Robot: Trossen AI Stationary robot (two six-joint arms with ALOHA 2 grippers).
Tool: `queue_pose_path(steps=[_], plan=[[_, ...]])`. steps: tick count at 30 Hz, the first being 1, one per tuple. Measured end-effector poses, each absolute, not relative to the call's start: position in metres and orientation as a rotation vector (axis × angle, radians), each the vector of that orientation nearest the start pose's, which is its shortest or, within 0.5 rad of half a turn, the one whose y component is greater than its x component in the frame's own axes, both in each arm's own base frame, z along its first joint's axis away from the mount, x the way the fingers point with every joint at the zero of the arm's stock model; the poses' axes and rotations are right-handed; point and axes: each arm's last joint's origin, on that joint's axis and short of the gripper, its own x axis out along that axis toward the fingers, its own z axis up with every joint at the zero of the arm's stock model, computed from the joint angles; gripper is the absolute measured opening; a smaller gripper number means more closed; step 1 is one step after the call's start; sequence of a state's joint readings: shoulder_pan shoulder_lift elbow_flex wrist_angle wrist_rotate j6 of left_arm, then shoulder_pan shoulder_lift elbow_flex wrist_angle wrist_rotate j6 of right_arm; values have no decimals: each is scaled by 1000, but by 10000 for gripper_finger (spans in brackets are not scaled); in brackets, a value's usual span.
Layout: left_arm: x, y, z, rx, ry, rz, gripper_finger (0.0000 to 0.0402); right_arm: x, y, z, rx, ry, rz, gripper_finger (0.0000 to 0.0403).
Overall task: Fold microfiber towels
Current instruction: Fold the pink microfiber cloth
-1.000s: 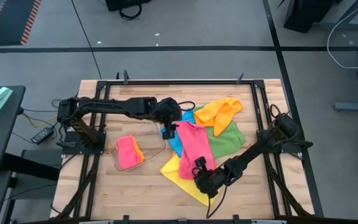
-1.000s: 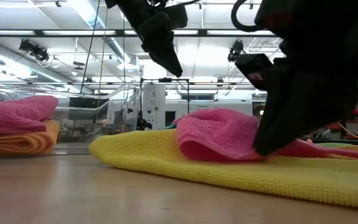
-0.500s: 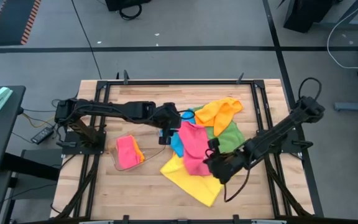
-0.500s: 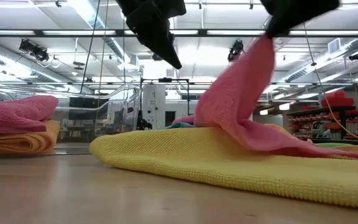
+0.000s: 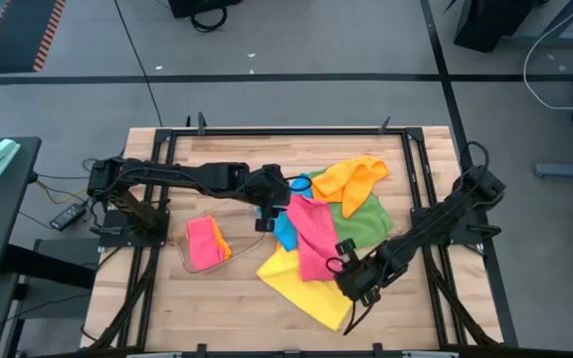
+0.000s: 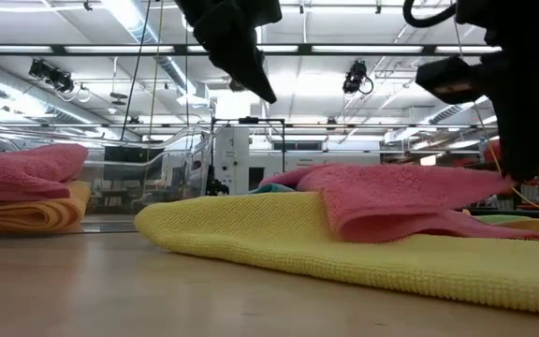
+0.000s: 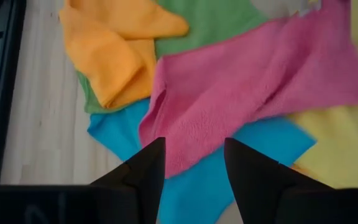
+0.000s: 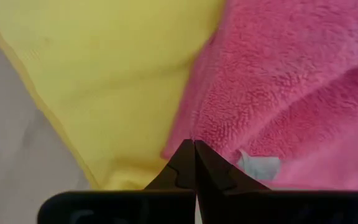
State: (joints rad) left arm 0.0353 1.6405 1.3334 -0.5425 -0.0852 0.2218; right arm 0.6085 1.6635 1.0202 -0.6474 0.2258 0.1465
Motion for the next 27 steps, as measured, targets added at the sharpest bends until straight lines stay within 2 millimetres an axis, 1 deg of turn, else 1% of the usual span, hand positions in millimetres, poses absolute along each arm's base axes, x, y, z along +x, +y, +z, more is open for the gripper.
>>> queue_pose_path(steps=[2,5,9,12,17,20,24,27], plan=[[357,14,277,211,829,-18,174,255,171,169,-396,1200,249,1],[372,16,270,195,758,-8,173,258,173,159,-408,1220,246,1],[391,18,244,201,764,-5,175,262,173,146,-379,1251,207,0],[402,24,222,191,790,5,186,263,174,142,-339,1258,176,1],[409,40,194,157,867,41,214,265,176,142,-308,1234,154,11],[415,49,184,148,851,62,231,266,178,142,-315,1212,155,14],[419,54,169,133,864,48,242,268,178,143,-321,1186,148,15],[420,52,163,112,869,-10,236,268,179,143,-315,1177,143,16]])
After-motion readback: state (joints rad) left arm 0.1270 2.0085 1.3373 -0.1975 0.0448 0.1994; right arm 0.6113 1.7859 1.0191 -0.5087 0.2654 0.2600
